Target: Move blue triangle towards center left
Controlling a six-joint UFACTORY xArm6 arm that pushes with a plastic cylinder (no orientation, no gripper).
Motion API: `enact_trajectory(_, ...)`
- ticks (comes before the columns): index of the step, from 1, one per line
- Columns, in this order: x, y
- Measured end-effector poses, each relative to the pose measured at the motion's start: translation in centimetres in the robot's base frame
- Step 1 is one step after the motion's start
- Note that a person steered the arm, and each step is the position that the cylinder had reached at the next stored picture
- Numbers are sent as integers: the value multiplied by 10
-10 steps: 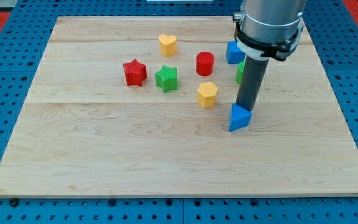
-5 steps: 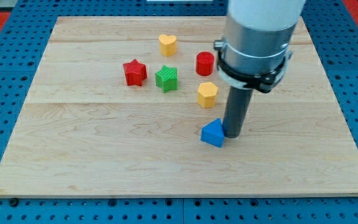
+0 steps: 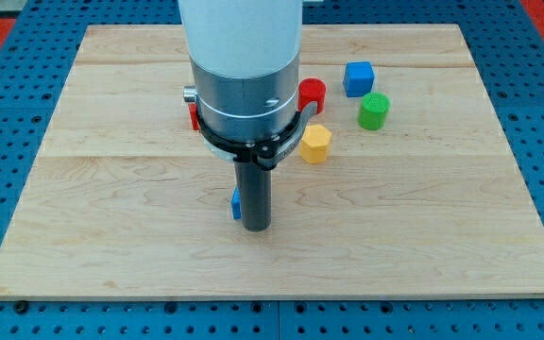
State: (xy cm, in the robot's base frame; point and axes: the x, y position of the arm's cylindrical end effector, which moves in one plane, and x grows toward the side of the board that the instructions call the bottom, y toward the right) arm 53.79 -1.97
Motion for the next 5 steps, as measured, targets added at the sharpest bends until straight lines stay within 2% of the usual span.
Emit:
enact_trajectory(2,-21,25)
enact_trajectory(4,-23,-41)
enact_trajectory(5,-38,-69)
